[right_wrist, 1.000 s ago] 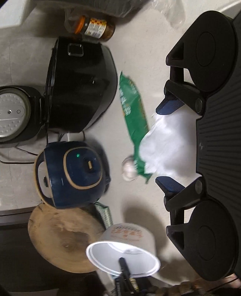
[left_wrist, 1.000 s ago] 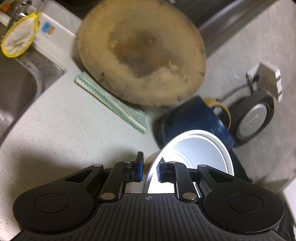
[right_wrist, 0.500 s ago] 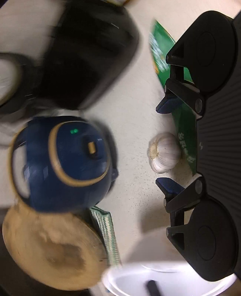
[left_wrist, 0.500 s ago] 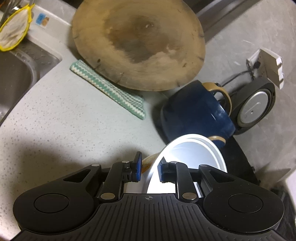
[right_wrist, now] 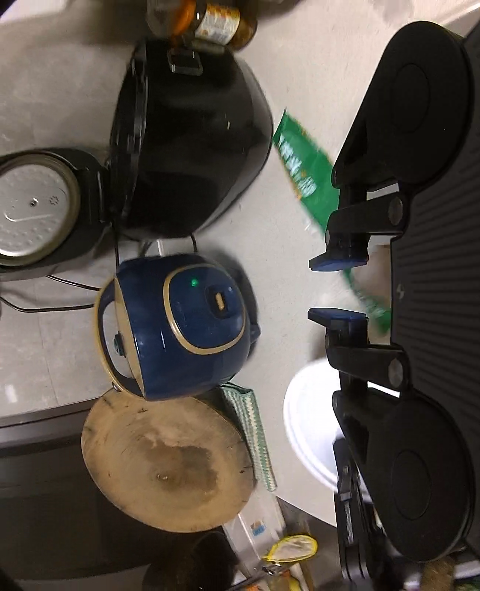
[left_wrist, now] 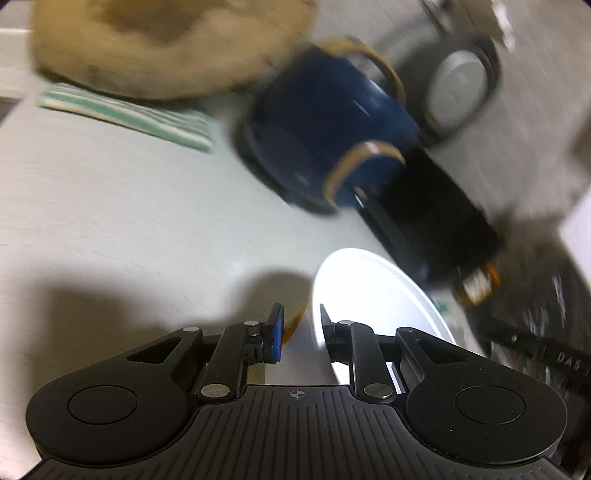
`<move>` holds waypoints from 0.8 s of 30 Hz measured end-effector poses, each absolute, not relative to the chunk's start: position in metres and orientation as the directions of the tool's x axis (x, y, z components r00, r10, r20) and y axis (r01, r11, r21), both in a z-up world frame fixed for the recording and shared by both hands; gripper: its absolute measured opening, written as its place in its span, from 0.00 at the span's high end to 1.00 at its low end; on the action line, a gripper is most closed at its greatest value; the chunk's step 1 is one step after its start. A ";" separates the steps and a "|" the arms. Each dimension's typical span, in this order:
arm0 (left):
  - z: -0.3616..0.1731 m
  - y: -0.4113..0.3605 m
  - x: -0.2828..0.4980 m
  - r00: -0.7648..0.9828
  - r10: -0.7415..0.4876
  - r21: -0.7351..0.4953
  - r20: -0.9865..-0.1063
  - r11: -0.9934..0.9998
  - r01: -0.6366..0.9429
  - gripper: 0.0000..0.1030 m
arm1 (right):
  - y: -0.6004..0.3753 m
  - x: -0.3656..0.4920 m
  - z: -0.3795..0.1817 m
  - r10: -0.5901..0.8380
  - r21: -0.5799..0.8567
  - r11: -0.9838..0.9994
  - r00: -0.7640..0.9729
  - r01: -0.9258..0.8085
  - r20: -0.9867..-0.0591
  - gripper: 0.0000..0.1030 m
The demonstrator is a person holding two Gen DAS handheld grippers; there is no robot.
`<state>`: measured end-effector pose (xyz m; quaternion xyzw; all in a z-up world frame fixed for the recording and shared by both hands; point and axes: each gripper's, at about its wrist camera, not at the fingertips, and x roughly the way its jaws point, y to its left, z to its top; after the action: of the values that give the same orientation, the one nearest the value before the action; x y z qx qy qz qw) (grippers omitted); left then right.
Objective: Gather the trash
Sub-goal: 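Grasp the garlic bulb with the right gripper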
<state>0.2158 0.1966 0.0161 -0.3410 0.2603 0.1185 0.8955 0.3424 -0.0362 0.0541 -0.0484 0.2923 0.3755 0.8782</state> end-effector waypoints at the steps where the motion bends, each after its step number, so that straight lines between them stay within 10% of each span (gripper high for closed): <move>1: 0.016 0.192 0.218 0.833 0.024 -0.535 -0.553 0.757 -0.377 0.81 | -0.044 0.340 0.053 0.621 0.125 0.721 0.555 -0.682 -0.554 0.79; 6: 0.014 0.184 0.220 0.827 0.026 -0.502 -0.562 0.784 -0.366 0.82 | -0.067 0.332 0.034 0.551 0.045 0.759 0.602 -0.650 -0.578 0.73; 10: 0.014 0.185 0.219 0.828 0.027 -0.505 -0.560 0.782 -0.367 0.82 | -0.086 0.319 0.015 0.516 -0.011 0.773 0.638 -0.635 -0.572 0.36; 24: 0.011 0.162 0.233 0.800 -0.038 -0.427 -0.599 0.860 -0.279 0.81 | -0.098 0.322 -0.029 0.465 -0.022 0.806 0.655 -0.592 -0.595 0.50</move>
<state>0.2331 0.1624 0.0109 -0.2560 0.3095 0.0659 0.9134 0.3218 -0.0983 -0.0291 -0.1077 0.2945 0.2926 0.9034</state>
